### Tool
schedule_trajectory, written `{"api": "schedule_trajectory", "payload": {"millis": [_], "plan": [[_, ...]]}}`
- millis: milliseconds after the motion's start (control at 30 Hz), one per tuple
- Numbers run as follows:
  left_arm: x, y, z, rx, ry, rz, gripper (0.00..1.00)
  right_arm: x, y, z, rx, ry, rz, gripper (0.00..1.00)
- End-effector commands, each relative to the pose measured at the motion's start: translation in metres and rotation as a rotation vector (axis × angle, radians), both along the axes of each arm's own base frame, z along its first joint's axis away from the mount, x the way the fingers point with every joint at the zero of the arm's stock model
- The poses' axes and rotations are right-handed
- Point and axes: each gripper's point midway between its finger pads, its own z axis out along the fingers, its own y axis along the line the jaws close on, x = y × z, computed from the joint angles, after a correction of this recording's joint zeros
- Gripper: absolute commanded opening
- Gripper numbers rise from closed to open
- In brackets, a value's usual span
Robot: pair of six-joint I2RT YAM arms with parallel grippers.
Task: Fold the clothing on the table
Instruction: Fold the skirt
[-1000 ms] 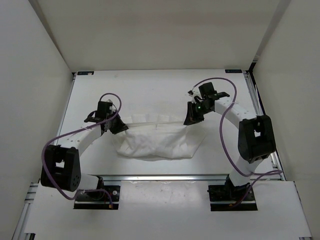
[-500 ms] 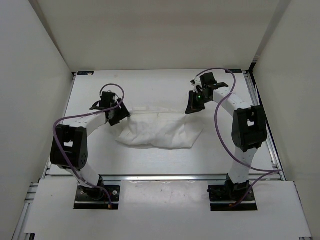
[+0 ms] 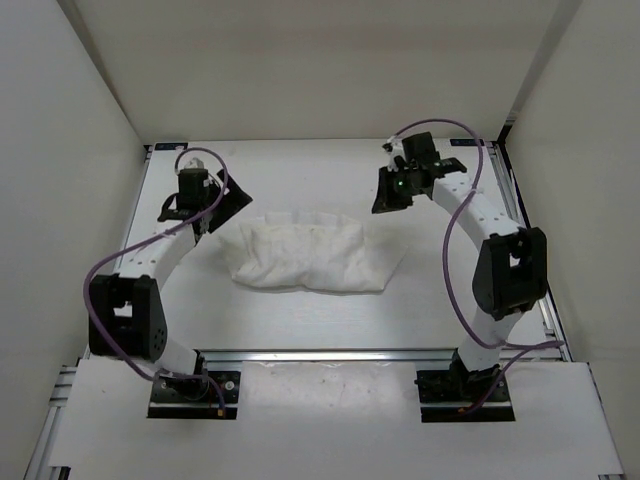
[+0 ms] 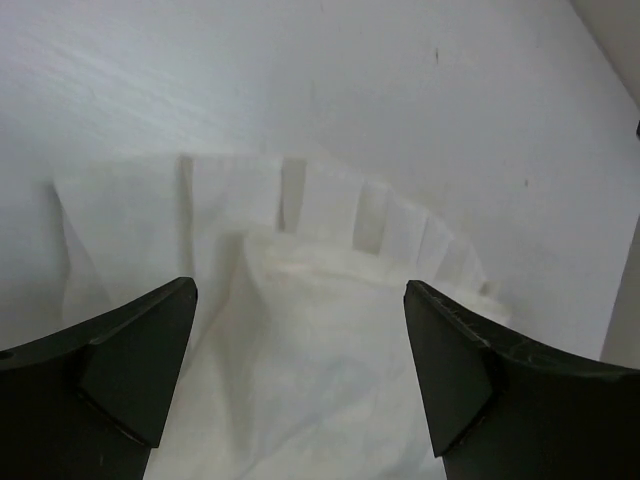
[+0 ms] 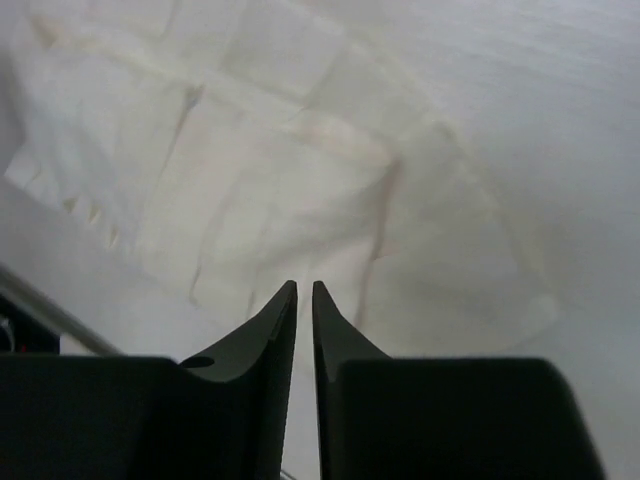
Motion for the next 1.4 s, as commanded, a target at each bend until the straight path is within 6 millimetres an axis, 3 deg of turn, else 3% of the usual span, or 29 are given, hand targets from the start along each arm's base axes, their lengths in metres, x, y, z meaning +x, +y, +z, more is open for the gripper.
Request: {"api": "schedule_trajectory", "payload": {"millis": [0,67,133,167,233,267,367,567,633,767,933,1133,1233,1367], "plan": [[-0.042,-0.043,0.003,-0.146,0.008,-0.137,0.95,-0.055,0.046,0.012,0.118,0.046,0.159,0.15],[-0.071,-0.062,-0.016,-0.202,0.049,-0.200,0.89,-0.077,0.064,0.005,0.178,0.102,0.217,0.05],[-0.092,-0.076,-0.020,-0.260,0.059,-0.243,0.58,-0.102,0.083,-0.004,0.269,0.180,0.285,0.00],[-0.101,-0.081,-0.032,-0.284,0.081,-0.247,0.49,-0.108,0.090,-0.010,0.290,0.210,0.303,0.00],[-0.113,-0.087,-0.042,-0.301,0.098,-0.254,0.17,-0.114,0.104,-0.016,0.345,0.264,0.340,0.00],[-0.116,-0.085,-0.049,-0.299,0.106,-0.252,0.10,-0.116,0.109,-0.016,0.367,0.276,0.352,0.00],[-0.110,-0.076,-0.065,-0.287,0.113,-0.215,0.02,-0.107,0.113,-0.022,0.415,0.310,0.346,0.00],[-0.098,-0.049,-0.097,-0.240,0.147,-0.122,0.00,-0.069,0.099,-0.054,0.410,0.362,0.241,0.00],[-0.097,-0.042,-0.106,-0.214,0.161,-0.107,0.00,-0.058,0.088,-0.073,0.390,0.417,0.185,0.00],[-0.100,-0.037,-0.114,-0.166,0.171,-0.095,0.00,-0.047,0.074,-0.099,0.349,0.501,0.110,0.00],[-0.108,-0.023,-0.125,-0.081,0.214,-0.062,0.00,-0.038,0.055,-0.114,0.292,0.522,0.035,0.00],[-0.110,-0.013,-0.123,-0.071,0.228,-0.042,0.00,-0.023,0.034,-0.110,0.254,0.488,-0.033,0.00],[-0.106,-0.013,-0.117,-0.059,0.214,-0.048,0.00,-0.019,0.030,-0.089,0.168,0.383,-0.014,0.08],[-0.108,-0.017,-0.114,-0.058,0.209,-0.066,0.00,-0.028,0.059,-0.040,0.143,0.225,0.104,0.09]]}}
